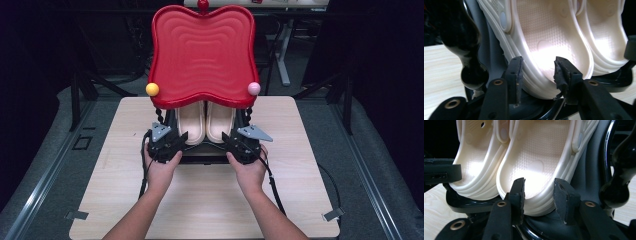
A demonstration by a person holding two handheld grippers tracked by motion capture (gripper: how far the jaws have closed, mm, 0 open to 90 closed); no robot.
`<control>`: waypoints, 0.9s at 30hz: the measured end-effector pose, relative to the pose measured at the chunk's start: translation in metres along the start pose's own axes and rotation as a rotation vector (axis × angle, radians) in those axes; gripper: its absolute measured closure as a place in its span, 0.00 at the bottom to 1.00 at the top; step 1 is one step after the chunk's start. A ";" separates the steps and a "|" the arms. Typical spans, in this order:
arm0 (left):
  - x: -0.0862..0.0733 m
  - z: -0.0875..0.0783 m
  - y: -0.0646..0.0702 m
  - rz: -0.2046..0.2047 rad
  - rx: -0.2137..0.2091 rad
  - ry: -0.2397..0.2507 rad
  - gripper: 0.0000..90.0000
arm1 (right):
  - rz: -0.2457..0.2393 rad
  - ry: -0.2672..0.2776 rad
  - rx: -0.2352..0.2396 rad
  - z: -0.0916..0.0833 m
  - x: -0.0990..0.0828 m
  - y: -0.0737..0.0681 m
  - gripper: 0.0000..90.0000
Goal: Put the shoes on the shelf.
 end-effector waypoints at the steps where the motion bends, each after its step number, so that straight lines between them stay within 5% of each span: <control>1: 0.000 0.000 0.000 0.002 0.003 0.001 0.66 | -0.004 -0.001 -0.002 0.000 0.000 0.000 0.70; 16: 0.000 -0.001 -0.001 -0.003 -0.020 -0.008 0.61 | -0.001 -0.008 0.011 -0.002 0.001 0.001 0.69; 27: -0.003 -0.016 -0.003 0.003 -0.045 0.012 0.58 | -0.061 -0.009 0.007 -0.014 0.000 -0.002 0.67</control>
Point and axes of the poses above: each handheld gripper's, and its own axes: z roughly forward along the jaws, x roughly out of its top, y roughly to its right, the point moved 4 cm from there along z, roughly forward along the jaws, and after that the axes turned 4 degrees about x, right-handed, at the moved point
